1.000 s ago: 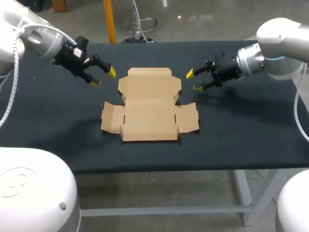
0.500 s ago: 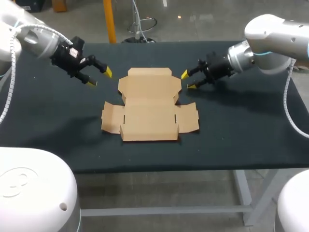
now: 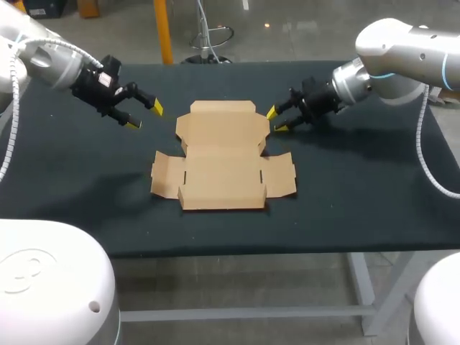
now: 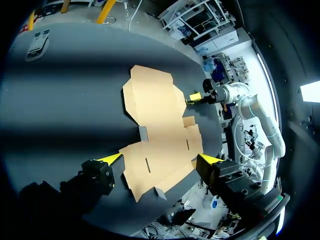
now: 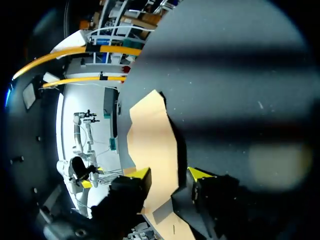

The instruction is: Assemble the packaging by folding the flat box into shape, placing the metal phone stand inside, and closing the box properly

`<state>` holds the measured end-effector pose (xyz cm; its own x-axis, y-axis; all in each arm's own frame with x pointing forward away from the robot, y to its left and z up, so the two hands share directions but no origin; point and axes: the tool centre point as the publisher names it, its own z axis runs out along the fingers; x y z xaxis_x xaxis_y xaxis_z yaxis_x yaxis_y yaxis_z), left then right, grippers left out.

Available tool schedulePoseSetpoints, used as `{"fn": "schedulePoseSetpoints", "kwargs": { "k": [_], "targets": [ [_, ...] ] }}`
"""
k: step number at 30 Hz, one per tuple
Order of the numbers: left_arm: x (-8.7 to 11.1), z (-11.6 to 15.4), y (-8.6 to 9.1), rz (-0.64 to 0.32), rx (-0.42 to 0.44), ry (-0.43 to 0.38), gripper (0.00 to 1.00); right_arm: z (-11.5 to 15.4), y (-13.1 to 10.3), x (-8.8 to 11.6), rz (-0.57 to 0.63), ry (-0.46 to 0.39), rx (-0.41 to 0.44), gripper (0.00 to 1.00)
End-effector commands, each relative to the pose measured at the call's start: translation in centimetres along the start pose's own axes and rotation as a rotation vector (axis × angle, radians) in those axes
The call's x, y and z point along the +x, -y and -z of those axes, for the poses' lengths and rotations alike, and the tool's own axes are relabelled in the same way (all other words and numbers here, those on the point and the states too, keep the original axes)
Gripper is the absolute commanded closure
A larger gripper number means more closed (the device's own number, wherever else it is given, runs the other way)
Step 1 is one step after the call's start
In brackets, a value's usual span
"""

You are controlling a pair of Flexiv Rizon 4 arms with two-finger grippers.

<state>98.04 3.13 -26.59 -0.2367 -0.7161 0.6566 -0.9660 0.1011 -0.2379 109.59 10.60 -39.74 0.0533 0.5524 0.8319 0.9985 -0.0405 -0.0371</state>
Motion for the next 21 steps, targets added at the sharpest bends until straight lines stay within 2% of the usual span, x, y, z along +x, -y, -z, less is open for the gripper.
{"fn": "schedulePoseSetpoints", "kwargs": {
  "k": [1, 21],
  "targets": [
    [-0.2, 0.2, -0.1, 0.001, 0.001, -0.002, 0.0, -0.6, -0.7, -0.1, 0.001, -0.001, 0.091, 0.51],
    [-1.6, 0.9, -0.9, 0.015, 0.008, -0.015, 0.0, -3.0, -0.8, 0.0, 0.004, -0.017, 0.062, 0.52]
  ]
}}
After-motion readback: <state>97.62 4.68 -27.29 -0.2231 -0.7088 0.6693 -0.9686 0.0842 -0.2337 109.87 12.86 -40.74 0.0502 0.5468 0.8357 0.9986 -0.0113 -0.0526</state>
